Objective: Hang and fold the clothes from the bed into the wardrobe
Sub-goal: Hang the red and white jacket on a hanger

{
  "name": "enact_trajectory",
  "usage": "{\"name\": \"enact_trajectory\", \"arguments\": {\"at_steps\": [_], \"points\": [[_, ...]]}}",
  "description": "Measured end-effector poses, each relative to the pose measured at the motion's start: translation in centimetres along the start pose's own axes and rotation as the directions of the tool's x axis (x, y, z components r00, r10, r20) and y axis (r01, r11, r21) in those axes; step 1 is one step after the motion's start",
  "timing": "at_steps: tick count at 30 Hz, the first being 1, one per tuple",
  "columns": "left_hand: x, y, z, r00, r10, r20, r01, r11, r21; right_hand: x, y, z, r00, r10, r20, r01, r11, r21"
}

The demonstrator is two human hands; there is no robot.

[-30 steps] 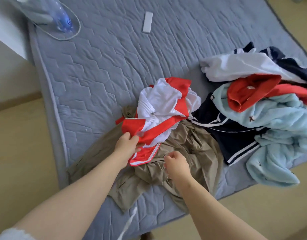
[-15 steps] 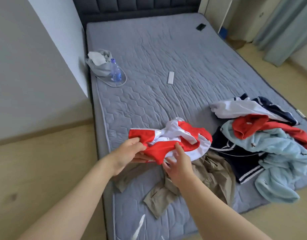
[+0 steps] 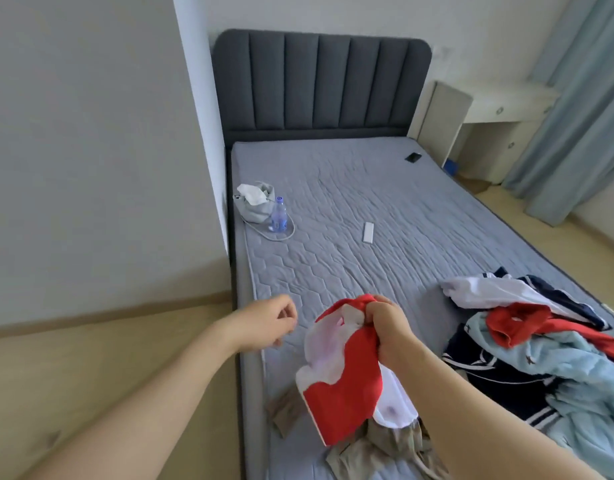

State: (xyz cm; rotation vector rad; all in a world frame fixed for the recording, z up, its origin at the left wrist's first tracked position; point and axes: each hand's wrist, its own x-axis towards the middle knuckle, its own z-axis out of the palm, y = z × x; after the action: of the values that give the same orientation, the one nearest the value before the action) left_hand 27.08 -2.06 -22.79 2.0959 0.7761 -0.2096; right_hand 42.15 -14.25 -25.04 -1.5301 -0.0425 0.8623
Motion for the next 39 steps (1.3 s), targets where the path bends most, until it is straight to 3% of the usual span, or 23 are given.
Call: {"name": "enact_trajectory", "arguments": {"at_steps": [2,4,6,8,10,12,14,17,18,20,22,25,28,30,34,37,39], "points": [[0.0,0.5,-0.9,0.985,0.120,-0.124,-0.104,0.986,0.128,-0.9,-1.4,1.3,0.988,-0.016,0.154,0.025,0.998,-0.054],[0.3,1.1,-1.1,0.975,0.206,-0.084,-0.185,0.960,0.211,-1.6,-2.6,2.5,0.956,-0.015,0.291,0.049,0.993,-0.109],[0.3,1.9,-1.2,0.971,0.238,-0.033,-0.229,0.957,0.180,-2.3,-3.9,3.5,0.919,-0.035,0.393,0.091,0.988,-0.127],[0.4,2.6,-1.0,0.975,0.207,-0.075,-0.201,0.976,0.078,-2.7,-5.0,4.1,0.890,-0.060,0.453,0.132,0.983,-0.129],[0.9,2.6,-1.2,0.964,0.134,-0.228,-0.128,0.991,0.038,-2.6,-5.9,4.5,0.877,-0.083,0.473,0.157,0.981,-0.117],[1.3,2.4,-1.6,0.896,0.050,-0.441,-0.094,0.993,-0.078,-2.1,-6.4,4.8,0.883,-0.150,0.444,0.248,0.953,-0.171],[1.1,2.1,-2.5,0.780,-0.080,-0.621,-0.079,0.971,-0.225,-1.6,-6.5,5.1,0.874,-0.231,0.429,0.387,0.863,-0.325],[0.1,2.0,-4.6,0.621,-0.206,-0.756,-0.106,0.934,-0.342,-0.8,-5.9,5.8,0.823,-0.308,0.477,0.561,0.569,-0.601],[-0.4,2.2,-5.2,0.581,-0.224,-0.782,-0.129,0.924,-0.360,-0.5,-5.7,6.2,0.810,-0.326,0.487,0.586,0.467,-0.662],[-1.6,2.5,-6.6,0.503,-0.267,-0.822,-0.176,0.900,-0.400,-0.4,-5.3,7.2,0.807,-0.340,0.483,0.588,0.392,-0.707],[-2.8,2.3,-7.8,0.419,-0.326,-0.847,-0.229,0.865,-0.446,-0.3,-5.1,8.5,0.797,-0.373,0.475,0.601,0.412,-0.685],[-5.3,1.5,-9.7,0.293,-0.407,-0.865,-0.338,0.802,-0.492,-1.3,-5.5,11.5,0.760,-0.436,0.481,0.649,0.542,-0.534],[-8.0,0.0,-10.6,0.187,-0.395,-0.899,-0.356,0.826,-0.437,-3.3,-5.6,15.1,0.768,-0.433,0.472,0.599,0.747,-0.290],[-10.3,-1.5,-10.6,0.108,-0.395,-0.912,-0.297,0.863,-0.409,-4.8,-5.3,17.2,0.767,-0.411,0.493,0.553,0.813,-0.182],[-15.4,-6.2,-8.4,-0.019,-0.561,-0.827,-0.132,0.822,-0.555,-7.6,-3.3,20.3,0.663,-0.325,0.674,0.572,0.801,-0.176],[-19.1,-9.8,-6.4,-0.109,-0.735,-0.669,-0.169,0.677,-0.716,-9.7,-0.8,22.2,0.487,-0.194,0.852,0.656,0.725,-0.210],[-21.3,-11.9,-5.8,-0.122,-0.822,-0.556,-0.215,0.569,-0.794,-11.1,1.2,23.7,0.367,-0.071,0.927,0.734,0.635,-0.242]]}}
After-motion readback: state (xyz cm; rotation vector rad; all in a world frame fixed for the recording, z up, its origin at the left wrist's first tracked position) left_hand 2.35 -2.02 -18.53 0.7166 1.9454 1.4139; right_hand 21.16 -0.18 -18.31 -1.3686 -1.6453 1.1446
